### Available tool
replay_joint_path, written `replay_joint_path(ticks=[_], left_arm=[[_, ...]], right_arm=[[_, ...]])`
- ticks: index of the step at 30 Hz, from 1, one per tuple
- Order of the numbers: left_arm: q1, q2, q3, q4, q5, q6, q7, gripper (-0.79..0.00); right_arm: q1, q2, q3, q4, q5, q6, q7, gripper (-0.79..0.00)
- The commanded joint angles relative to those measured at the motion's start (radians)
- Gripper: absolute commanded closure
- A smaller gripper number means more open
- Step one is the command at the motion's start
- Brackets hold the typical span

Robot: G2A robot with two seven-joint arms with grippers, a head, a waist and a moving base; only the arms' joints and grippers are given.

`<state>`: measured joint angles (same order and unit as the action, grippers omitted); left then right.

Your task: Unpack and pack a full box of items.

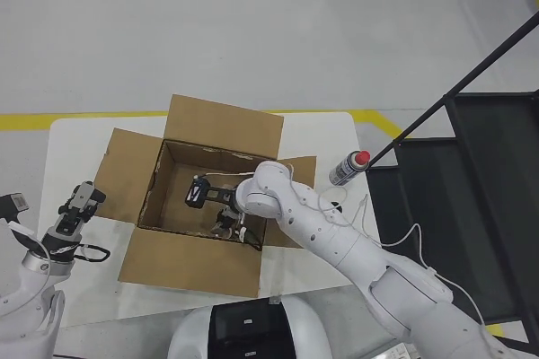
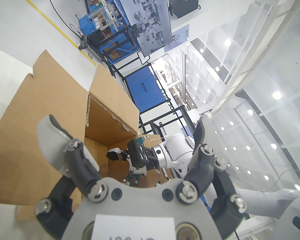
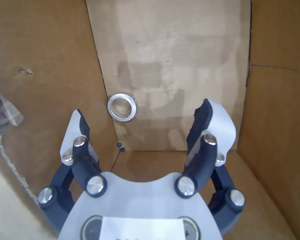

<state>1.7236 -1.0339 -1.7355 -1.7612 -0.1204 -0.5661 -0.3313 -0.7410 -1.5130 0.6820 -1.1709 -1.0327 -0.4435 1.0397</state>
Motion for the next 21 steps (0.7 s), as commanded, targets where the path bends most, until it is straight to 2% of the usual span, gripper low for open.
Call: replay_joint_path(ticks=[1, 5, 17, 21], left_arm=[[0.000, 0.000, 0.000, 0.000, 0.000, 0.000, 0.000, -0.785], [0.000, 0.000, 0.000, 0.000, 0.000, 0.000, 0.000, -0.785], [0.000, 0.000, 0.000, 0.000, 0.000, 0.000, 0.000, -0.785], [0.000, 0.000, 0.000, 0.000, 0.000, 0.000, 0.000, -0.785]], right_arm=[[0.001, -0.003, -0.006, -0.018, 0.004, 0.014, 0.019, -0.785], [0.000, -0.009, -0.024, -0.053, -0.014, 0.054, 0.036, -0.785], [0.000, -0.009, -0.024, -0.053, -0.014, 0.054, 0.036, -0.785], [-0.002, -0.010, -0.031, -0.041, -0.050, 0.090, 0.042, -0.785]])
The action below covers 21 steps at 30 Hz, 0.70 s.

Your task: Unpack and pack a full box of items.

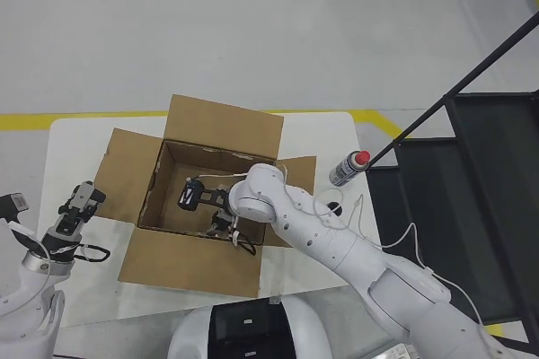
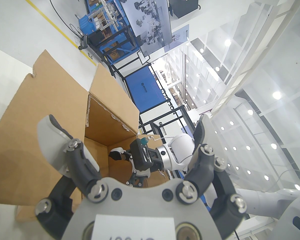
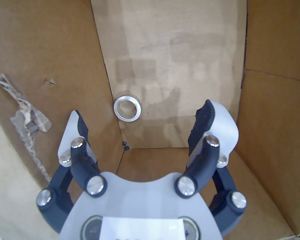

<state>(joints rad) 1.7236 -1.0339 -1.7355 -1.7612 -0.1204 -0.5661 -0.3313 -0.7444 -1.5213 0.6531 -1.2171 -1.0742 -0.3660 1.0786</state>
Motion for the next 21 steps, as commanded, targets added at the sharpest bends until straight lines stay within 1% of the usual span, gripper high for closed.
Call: replay_joint_path(ticks=[1, 7, 10, 13, 21], left_arm=[[0.000, 0.000, 0.000, 0.000, 0.000, 0.000, 0.000, -0.785], [0.000, 0.000, 0.000, 0.000, 0.000, 0.000, 0.000, -0.785], [0.000, 0.000, 0.000, 0.000, 0.000, 0.000, 0.000, -0.785], [0.000, 0.000, 0.000, 0.000, 0.000, 0.000, 0.000, -0.785], [0.000, 0.000, 0.000, 0.000, 0.000, 0.000, 0.000, -0.785]], right_arm=[[0.005, -0.003, -0.006, 0.013, -0.014, 0.015, 0.010, -0.785], [0.039, -0.020, -0.033, 0.113, -0.040, 0.021, -0.015, -0.785], [0.060, -0.032, -0.058, 0.169, -0.069, 0.026, -0.003, -0.785], [0.072, -0.050, -0.087, 0.220, -0.081, 0.041, -0.016, -0.785], [0.100, -0.095, -0.134, 0.381, -0.086, 0.018, -0.135, -0.785]])
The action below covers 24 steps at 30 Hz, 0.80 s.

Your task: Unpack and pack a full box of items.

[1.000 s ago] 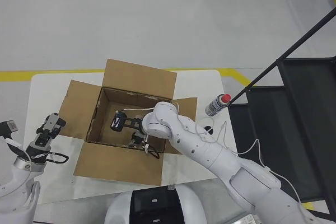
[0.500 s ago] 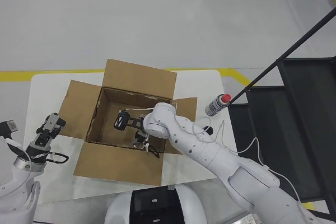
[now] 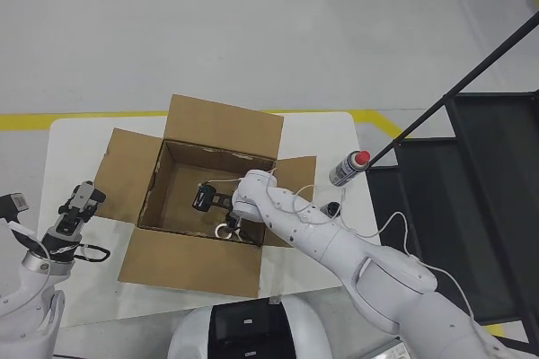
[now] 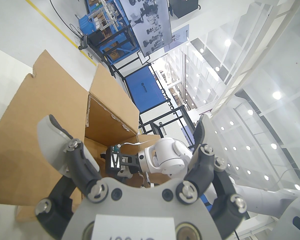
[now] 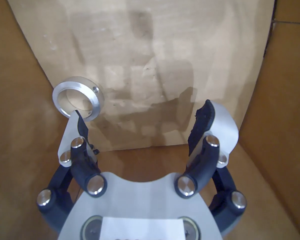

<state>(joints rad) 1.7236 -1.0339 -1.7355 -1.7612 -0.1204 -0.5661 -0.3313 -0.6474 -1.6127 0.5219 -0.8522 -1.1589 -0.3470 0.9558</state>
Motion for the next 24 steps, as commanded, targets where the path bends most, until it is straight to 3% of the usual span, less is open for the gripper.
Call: replay_joint_path(ticks=[1, 7, 12, 16, 21, 23, 24], left_arm=[[0.000, 0.000, 0.000, 0.000, 0.000, 0.000, 0.000, -0.785], [0.000, 0.000, 0.000, 0.000, 0.000, 0.000, 0.000, -0.785], [0.000, 0.000, 0.000, 0.000, 0.000, 0.000, 0.000, -0.785], [0.000, 0.000, 0.000, 0.000, 0.000, 0.000, 0.000, -0.785], [0.000, 0.000, 0.000, 0.000, 0.000, 0.000, 0.000, -0.785], [0.000, 0.000, 0.000, 0.000, 0.000, 0.000, 0.000, -0.785], [0.000, 0.000, 0.000, 0.000, 0.000, 0.000, 0.000, -0.785]], right_arm=[[0.007, -0.009, -0.007, 0.032, -0.003, -0.001, -0.021, -0.785], [0.026, -0.041, -0.026, 0.078, 0.009, -0.008, -0.050, -0.757], [0.037, -0.064, -0.038, 0.050, -0.001, 0.045, -0.032, -0.720], [0.036, -0.065, -0.034, 0.018, -0.035, 0.090, -0.005, -0.631], [0.016, -0.049, -0.002, -0.064, -0.061, 0.125, 0.045, -0.656], [0.004, -0.040, 0.012, -0.106, -0.058, 0.097, 0.064, -0.776], [-0.002, -0.036, 0.017, -0.126, -0.058, 0.080, 0.076, -0.785]])
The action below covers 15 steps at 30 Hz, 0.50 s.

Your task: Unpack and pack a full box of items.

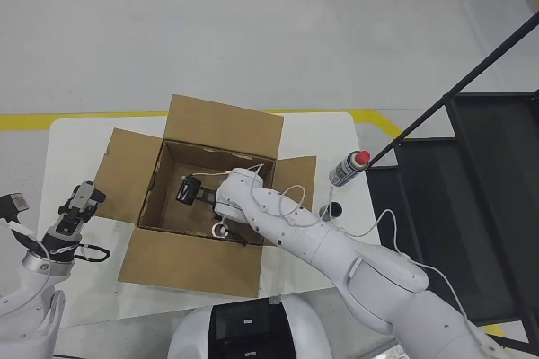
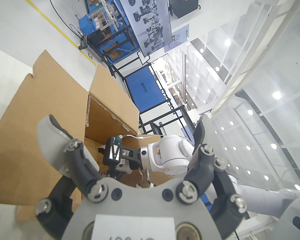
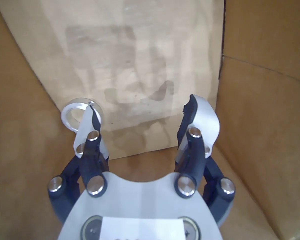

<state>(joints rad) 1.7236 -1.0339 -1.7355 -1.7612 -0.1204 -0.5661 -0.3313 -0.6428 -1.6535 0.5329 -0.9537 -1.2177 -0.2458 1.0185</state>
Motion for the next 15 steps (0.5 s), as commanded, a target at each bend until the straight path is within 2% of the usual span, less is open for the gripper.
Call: replay_joint_path(ticks=[1, 5, 9, 15], left_arm=[[0.000, 0.000, 0.000, 0.000, 0.000, 0.000, 0.000, -0.785], [0.000, 0.000, 0.000, 0.000, 0.000, 0.000, 0.000, -0.785], [0.000, 0.000, 0.000, 0.000, 0.000, 0.000, 0.000, -0.785], [0.000, 0.000, 0.000, 0.000, 0.000, 0.000, 0.000, -0.785]], right_arm=[[-0.010, 0.008, 0.008, -0.035, -0.003, -0.033, 0.027, -0.785], [-0.040, 0.015, 0.011, -0.095, -0.010, -0.046, 0.087, -0.785], [-0.052, 0.010, 0.006, -0.089, -0.019, -0.032, 0.098, -0.779], [-0.047, -0.005, -0.005, -0.018, -0.027, -0.026, 0.068, -0.625]])
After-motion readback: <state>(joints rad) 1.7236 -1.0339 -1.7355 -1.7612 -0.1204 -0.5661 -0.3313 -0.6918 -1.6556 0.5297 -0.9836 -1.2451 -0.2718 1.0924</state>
